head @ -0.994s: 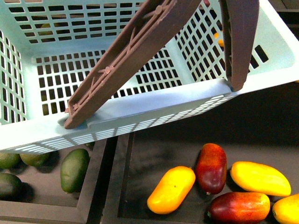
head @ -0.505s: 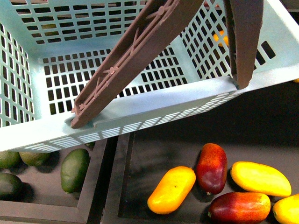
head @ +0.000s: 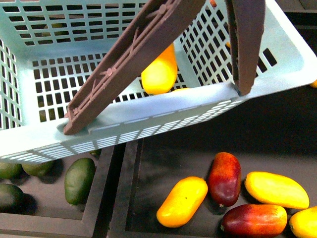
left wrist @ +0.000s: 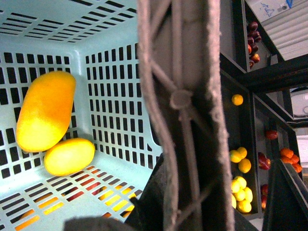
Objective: Pick lemon and mango into basket
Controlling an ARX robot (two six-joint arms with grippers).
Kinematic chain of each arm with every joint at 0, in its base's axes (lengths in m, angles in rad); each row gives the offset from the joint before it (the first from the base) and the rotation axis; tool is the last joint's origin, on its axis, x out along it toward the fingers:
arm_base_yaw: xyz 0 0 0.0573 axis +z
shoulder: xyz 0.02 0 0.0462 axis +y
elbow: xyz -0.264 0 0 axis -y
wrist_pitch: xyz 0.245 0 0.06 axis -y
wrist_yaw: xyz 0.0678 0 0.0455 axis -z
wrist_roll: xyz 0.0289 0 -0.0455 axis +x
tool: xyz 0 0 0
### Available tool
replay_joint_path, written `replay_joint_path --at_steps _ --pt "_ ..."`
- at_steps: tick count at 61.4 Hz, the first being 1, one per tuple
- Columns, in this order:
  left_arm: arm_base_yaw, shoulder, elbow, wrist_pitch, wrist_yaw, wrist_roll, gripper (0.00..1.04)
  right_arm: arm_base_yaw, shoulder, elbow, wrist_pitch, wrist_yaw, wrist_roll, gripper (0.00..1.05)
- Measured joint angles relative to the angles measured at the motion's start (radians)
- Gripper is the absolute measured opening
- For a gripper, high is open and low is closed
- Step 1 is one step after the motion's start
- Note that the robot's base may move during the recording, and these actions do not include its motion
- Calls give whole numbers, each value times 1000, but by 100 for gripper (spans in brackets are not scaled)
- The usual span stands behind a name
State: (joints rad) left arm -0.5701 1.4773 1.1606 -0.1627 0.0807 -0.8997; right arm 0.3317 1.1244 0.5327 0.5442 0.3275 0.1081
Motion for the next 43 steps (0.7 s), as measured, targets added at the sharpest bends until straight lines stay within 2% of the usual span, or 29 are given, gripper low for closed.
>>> replay_joint_path --at_steps 7,26,43 --pt "-2 0 0 0 15 -3 5 -49 -78 -128 100 -56 -67 54" --pt "-3 0 0 0 21 -3 5 -159 -249 -319 109 -160 -99 2" --pt "-3 0 0 0 12 -2 5 -223 -393 -414 59 -222 -104 2"
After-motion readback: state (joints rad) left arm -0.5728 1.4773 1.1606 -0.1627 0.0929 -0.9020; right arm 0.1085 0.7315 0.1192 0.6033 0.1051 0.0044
